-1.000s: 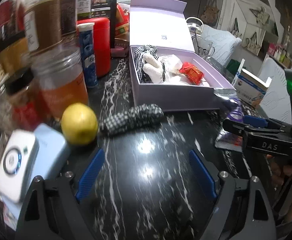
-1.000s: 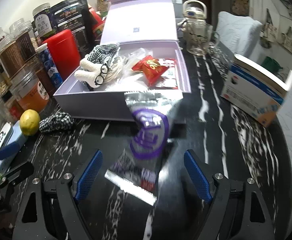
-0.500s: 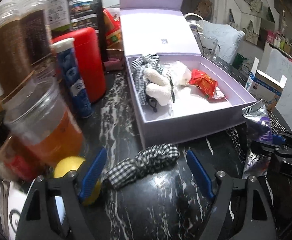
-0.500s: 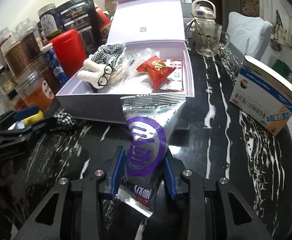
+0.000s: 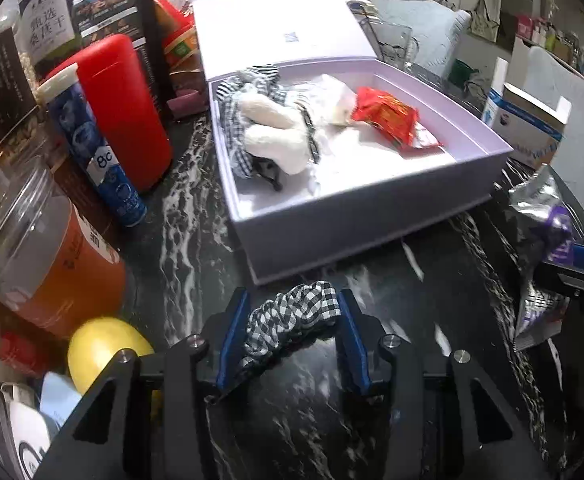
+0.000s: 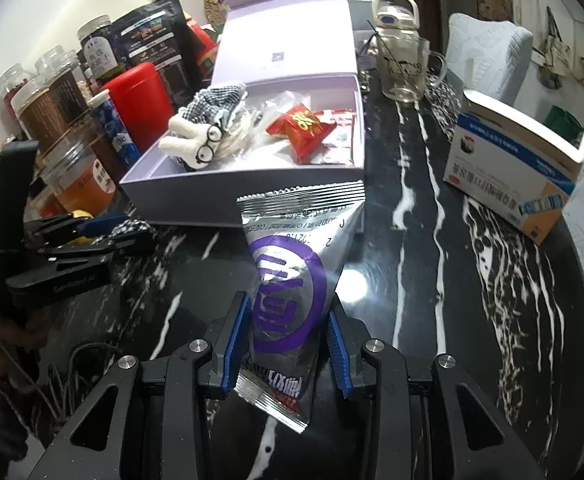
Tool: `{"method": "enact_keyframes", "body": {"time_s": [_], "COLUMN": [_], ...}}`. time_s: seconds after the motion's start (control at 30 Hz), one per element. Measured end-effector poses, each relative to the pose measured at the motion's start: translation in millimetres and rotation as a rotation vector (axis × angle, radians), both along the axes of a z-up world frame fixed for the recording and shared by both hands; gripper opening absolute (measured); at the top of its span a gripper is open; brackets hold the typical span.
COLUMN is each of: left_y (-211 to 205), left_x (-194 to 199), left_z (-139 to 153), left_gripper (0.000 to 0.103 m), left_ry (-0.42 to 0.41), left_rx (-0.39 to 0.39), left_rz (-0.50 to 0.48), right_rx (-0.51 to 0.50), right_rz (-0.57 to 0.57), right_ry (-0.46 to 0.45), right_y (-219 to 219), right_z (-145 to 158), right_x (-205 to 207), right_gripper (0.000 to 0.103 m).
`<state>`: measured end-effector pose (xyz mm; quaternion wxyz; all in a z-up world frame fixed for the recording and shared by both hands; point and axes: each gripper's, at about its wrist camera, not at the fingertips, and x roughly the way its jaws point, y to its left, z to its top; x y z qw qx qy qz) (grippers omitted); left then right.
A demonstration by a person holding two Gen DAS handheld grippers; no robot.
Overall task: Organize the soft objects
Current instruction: 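Grasp the gingham scrunchie with the left gripper while the right gripper grasps the silver-purple packet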
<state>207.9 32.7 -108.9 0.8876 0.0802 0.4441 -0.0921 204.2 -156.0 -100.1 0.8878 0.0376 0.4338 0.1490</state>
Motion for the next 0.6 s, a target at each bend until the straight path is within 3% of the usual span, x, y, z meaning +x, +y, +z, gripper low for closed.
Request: {"method": "enact_keyframes", "body": {"time_s": [0.17, 0.6], "left_y": [-8, -19], "left_x": [-16, -79], "left_z": [1, 10], "left_gripper": [0.042, 0.041], "left_ry": [0.016, 0.056], "left_rx": [0.007, -0.123], "left_rz": [-0.006, -0.011], "right_rx": [0.023, 0.052], "right_rz": [-0.003, -0.003], "right_ry": [0.000, -0.015], "right_y": [-6, -27], "right_z": [0, 9], "right_x": [-12, -61], "right_gripper": [0.036, 0.033]}}
